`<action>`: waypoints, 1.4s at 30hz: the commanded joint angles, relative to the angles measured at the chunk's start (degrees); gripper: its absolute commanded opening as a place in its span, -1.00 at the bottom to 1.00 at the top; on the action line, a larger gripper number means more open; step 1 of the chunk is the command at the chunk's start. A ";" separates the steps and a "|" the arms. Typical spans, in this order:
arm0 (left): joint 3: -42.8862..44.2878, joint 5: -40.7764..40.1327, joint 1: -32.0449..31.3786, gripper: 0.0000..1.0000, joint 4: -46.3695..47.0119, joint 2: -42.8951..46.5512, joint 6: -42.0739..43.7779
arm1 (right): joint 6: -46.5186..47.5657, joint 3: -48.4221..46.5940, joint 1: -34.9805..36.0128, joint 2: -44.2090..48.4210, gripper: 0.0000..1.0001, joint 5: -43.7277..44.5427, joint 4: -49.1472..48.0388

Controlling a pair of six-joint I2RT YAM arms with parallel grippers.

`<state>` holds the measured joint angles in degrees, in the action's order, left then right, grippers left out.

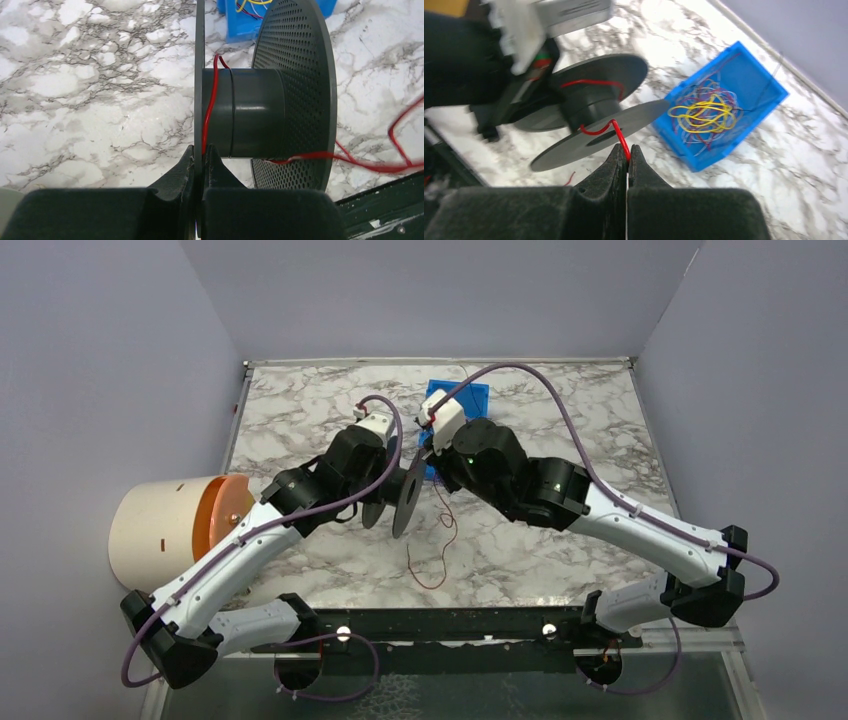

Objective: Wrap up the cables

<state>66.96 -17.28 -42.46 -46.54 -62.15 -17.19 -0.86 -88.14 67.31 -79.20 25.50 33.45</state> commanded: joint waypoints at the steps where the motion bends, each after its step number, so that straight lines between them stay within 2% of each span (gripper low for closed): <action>1: -0.30 6.11 -1.37 -1.00 1.59 1.14 4.80 | 5.95 -1.07 -4.44 0.59 -0.98 -0.68 -3.91; 9: -0.90 16.92 -2.02 -1.00 1.54 4.72 9.35 | 7.86 3.93 -9.08 1.17 -0.98 -2.46 -6.99; 18: -0.76 27.67 -2.02 -1.00 1.21 8.27 11.64 | 5.64 12.20 -13.81 3.80 -0.98 -3.50 -8.93; 29: 2.05 39.17 -2.02 -1.00 0.84 11.35 12.46 | -3.06 26.81 -20.29 11.03 -0.84 -10.73 -16.43; 42: 8.01 46.04 -2.02 -1.00 1.19 13.12 10.69 | -12.64 39.06 -22.83 14.68 -0.72 -19.49 -27.27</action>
<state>70.67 19.40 -43.99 -48.18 -51.64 -5.37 -9.58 -52.49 46.24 -66.24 7.05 11.64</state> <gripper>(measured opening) 0.028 0.131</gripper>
